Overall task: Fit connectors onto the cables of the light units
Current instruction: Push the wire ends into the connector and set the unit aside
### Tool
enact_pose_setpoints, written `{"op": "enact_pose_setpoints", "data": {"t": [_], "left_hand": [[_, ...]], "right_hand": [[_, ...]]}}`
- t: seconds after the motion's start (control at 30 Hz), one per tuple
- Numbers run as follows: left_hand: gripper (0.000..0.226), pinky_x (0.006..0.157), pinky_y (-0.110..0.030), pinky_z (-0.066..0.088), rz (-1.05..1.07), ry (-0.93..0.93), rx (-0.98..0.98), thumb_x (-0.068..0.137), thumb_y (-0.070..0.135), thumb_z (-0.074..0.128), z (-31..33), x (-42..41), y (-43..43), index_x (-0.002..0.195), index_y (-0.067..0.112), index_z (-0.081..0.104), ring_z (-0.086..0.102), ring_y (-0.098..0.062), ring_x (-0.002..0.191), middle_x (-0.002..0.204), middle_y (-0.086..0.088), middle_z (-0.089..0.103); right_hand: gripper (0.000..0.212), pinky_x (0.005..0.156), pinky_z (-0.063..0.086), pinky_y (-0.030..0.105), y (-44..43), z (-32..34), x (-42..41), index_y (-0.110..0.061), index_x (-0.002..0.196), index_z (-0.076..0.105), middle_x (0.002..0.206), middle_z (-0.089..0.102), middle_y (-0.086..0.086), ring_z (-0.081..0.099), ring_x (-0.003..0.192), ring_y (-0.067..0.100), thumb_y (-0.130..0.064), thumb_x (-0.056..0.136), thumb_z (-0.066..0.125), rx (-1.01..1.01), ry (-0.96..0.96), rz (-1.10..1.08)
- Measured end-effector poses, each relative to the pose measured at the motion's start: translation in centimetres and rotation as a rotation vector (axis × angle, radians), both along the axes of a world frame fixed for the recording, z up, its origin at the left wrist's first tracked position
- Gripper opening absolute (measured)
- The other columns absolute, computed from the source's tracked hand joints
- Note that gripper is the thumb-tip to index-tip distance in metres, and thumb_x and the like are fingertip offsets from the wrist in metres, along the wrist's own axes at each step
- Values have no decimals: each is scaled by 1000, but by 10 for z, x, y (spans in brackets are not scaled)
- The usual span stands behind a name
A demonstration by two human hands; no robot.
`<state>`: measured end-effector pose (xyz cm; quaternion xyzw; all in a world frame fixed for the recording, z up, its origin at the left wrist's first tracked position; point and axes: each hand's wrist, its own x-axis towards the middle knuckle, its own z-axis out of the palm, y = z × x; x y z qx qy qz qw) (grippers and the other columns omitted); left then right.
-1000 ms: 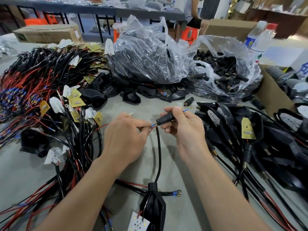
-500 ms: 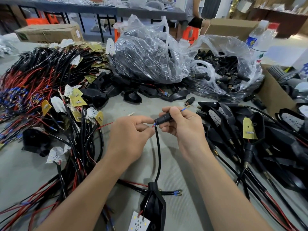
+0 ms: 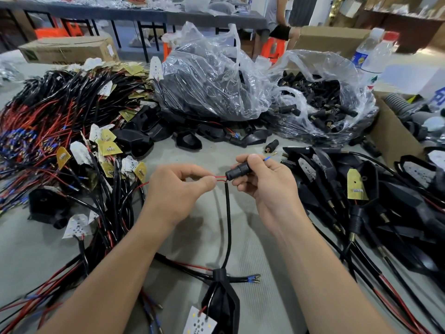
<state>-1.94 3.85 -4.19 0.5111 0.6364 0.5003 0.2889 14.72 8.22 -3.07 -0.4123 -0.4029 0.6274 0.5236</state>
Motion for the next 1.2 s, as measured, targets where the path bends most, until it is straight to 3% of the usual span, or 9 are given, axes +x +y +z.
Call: {"op": "enact_pose_setpoints", "data": {"t": [0.17, 0.33, 0.5, 0.7, 0.87, 1.0, 1.13, 1.2], "left_hand": [[11, 67, -20, 49, -26, 63, -7, 63, 42, 82, -6, 6, -2, 71, 48, 78, 69, 1, 69, 72, 17, 75], [27, 81, -32, 57, -21, -140, 27, 70, 23, 93, -3, 2, -2, 85, 41, 81, 75, -9, 77, 77, 6, 78], [21, 77, -28, 53, -82, -204, -58, 73, 6, 88, 1, 1, 0, 77, 26, 83, 74, -12, 74, 78, -3, 79], [29, 69, -21, 59, -31, -35, -15, 70, 14, 92, 4, 5, -7, 80, 39, 80, 74, -8, 67, 69, 7, 77], [25, 62, -6, 47, -7, 92, 42, 74, 18, 90, 3, 11, -11, 78, 39, 76, 68, 3, 60, 64, 18, 73], [21, 57, -10, 49, 12, 74, 28, 74, 21, 90, 4, 9, -8, 74, 39, 79, 69, 1, 59, 64, 17, 73], [24, 74, -33, 59, -22, -38, -5, 70, 17, 92, -1, 9, -9, 74, 37, 80, 74, -9, 65, 68, 8, 76], [26, 78, -37, 60, -11, -89, -22, 67, 19, 94, -1, 7, -7, 77, 39, 80, 73, -11, 65, 67, 4, 76]], "right_hand": [[22, 51, 51, 21, -3, -2, -7, -2, 97, 69, 77, 74, 9, 59, 50, 14, -9, 105, 50, 9, -11, 44], [21, 53, 53, 21, -1, 0, -3, -2, 102, 68, 82, 76, 9, 62, 52, 13, -11, 106, 50, -3, 23, 80], [19, 51, 52, 21, 1, -2, -2, 1, 108, 66, 83, 75, 10, 61, 51, 13, -10, 105, 51, -25, 47, 41], [11, 50, 51, 25, -1, -5, -5, -3, 108, 64, 79, 75, 14, 58, 52, 19, -5, 98, 60, 92, -144, -19], [8, 49, 50, 22, 1, -6, -6, -4, 105, 63, 81, 74, 14, 59, 49, 16, -7, 101, 56, -5, 5, 30], [9, 48, 49, 21, 0, -6, -8, -6, 98, 63, 78, 74, 10, 59, 48, 14, -11, 103, 56, -31, 33, 46], [14, 48, 49, 23, -1, -7, -9, -4, 90, 59, 78, 75, 12, 60, 49, 16, -12, 102, 58, 22, -66, 8], [14, 50, 51, 23, -1, -7, -8, 1, 96, 59, 77, 76, 12, 63, 51, 17, -12, 101, 59, 42, -100, 9]]}}
